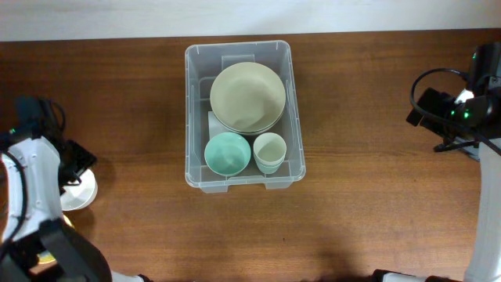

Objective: Pack container
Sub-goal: 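Release the teal bowl and move the left gripper to the white bowl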

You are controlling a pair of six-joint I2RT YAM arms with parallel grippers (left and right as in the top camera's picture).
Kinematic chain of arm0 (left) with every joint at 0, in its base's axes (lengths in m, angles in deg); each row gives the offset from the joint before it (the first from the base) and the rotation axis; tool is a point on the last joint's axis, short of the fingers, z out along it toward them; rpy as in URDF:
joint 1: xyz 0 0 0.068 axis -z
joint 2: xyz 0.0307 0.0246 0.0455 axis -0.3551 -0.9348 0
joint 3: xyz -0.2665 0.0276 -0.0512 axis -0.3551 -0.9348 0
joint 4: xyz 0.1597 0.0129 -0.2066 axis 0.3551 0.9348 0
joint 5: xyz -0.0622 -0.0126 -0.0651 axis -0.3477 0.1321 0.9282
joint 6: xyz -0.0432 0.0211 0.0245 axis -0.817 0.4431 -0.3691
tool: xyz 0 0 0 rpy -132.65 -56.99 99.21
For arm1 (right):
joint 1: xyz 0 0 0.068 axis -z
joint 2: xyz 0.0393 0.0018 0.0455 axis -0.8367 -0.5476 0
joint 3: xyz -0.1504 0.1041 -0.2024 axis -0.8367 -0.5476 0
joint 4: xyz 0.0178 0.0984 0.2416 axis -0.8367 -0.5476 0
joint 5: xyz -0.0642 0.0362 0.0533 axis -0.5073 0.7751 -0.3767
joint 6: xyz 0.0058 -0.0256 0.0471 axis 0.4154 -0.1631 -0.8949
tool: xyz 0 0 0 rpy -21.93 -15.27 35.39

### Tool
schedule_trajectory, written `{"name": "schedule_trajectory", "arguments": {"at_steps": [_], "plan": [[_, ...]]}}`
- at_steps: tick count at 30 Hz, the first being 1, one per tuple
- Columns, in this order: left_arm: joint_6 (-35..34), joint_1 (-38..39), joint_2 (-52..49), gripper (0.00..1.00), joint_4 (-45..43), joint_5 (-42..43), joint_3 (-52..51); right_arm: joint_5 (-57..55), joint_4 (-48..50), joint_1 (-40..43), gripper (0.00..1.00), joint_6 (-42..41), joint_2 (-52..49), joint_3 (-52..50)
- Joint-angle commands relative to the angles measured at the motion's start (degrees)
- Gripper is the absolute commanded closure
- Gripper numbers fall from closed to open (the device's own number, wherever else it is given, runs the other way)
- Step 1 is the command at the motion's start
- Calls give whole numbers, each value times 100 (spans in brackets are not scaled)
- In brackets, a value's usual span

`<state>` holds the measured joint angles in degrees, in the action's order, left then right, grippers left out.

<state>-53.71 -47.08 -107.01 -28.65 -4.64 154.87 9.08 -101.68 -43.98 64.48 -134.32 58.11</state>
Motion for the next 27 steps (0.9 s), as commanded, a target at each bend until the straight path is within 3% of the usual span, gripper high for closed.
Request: {"name": "schedule_trajectory", "arguments": {"at_steps": [1,11,22,25,27], "plan": [[190,-50,-302,33,-295,343,-297,33,-2,33,1,48,-4,-35],[310,-46,-1147,36,-911,343,-306,33,-7,33,1,50,-4,-35],[313,35,-1399,89,-1093,345,-273,33,-7,33,1,50,-4,-37],[557,164,-1399,99,-1091,492,-190,33,-11,33,1,50,-4,-37],[710,328,-1397,99,-1073,651,-85,33,-24,33,1,50,-4,-35]]}}
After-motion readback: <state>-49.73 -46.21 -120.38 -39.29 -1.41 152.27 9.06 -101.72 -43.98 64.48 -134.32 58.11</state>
